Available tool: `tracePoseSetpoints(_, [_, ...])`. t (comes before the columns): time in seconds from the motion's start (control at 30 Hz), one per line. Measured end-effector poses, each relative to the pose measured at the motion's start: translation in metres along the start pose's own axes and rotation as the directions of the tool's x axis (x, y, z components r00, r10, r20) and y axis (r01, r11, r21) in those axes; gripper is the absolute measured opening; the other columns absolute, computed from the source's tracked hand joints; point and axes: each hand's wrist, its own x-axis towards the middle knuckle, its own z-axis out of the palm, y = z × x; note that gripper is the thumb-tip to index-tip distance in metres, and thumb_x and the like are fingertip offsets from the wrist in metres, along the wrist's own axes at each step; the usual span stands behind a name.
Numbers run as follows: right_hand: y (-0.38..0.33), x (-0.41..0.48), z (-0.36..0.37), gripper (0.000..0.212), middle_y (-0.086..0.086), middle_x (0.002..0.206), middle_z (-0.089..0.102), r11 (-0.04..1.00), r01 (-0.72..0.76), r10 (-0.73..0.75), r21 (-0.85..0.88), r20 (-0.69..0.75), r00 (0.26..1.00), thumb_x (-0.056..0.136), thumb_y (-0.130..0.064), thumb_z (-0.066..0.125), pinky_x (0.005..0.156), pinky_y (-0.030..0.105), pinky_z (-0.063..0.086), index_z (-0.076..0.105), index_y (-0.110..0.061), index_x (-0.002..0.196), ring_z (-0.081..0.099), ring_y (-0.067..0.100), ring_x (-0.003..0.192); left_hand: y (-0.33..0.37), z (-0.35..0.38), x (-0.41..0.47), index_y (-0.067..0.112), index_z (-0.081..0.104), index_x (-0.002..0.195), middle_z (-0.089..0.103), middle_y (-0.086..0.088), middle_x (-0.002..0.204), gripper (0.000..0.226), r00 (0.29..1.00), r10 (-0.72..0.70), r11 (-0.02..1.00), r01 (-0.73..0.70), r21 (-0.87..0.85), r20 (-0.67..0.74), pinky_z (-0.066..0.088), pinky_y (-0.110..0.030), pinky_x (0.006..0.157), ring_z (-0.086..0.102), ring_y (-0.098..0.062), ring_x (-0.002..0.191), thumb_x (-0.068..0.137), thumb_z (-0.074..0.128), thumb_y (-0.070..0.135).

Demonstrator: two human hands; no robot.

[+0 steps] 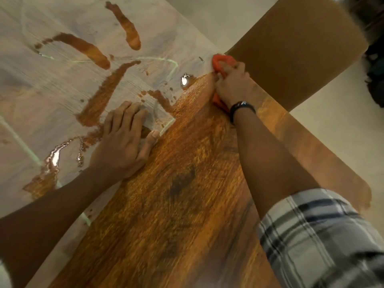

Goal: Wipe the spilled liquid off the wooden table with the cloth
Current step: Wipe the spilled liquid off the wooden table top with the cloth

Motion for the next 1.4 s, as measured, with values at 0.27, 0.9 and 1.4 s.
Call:
tracePoseSetpoints(0.27, [-0.035,-0.250,0.019,0.045,0.001,0.146,0.033,0.903,0.412,-0.425,0.121,0.109,0.899,0.100,-0.026,0.043,0.089,0.037,0.047,0.043,-0.039,0.143,0.037,0.020,0.113,0.003,-0.008,-0.004,0.003,0.039,0.147,0.038,-0.017,0.154,0.068,1.000,0.006,0.994,-0.008,-0.108,-0.021,0.016,-0.051,0.123,0.026,-0.034,0.149,0.101,0.026,0.051])
tracePoseSetpoints(0.9, [-0.056,-0.198,0.019,0.048,0.006,0.155,0.026,0.956,0.277,-0.283,0.091,0.056,0.958,0.099,-0.023,0.041,0.101,0.043,0.044,0.040,-0.040,0.144,0.036,0.030,0.122,0.006,-0.015,-0.003,0.006,0.041,0.146,0.038,-0.014,0.153,0.072,1.000,-0.012,0.994,0.012,-0.111,0.002,0.016,-0.051,0.123,0.025,-0.030,0.148,0.098,0.024,0.058])
tracePoseSetpoints(1.4, [-0.062,-0.147,0.009,0.046,0.018,0.157,0.026,0.999,-0.029,0.031,-0.035,0.045,0.999,0.101,-0.021,0.044,0.116,0.051,0.027,0.046,-0.031,0.146,0.030,0.043,0.136,-0.089,-0.092,-0.129,0.009,0.052,0.136,0.051,-0.011,0.142,0.067,0.998,0.056,0.997,-0.054,-0.062,0.041,0.021,-0.051,0.112,0.040,-0.032,0.138,0.101,0.024,0.060])
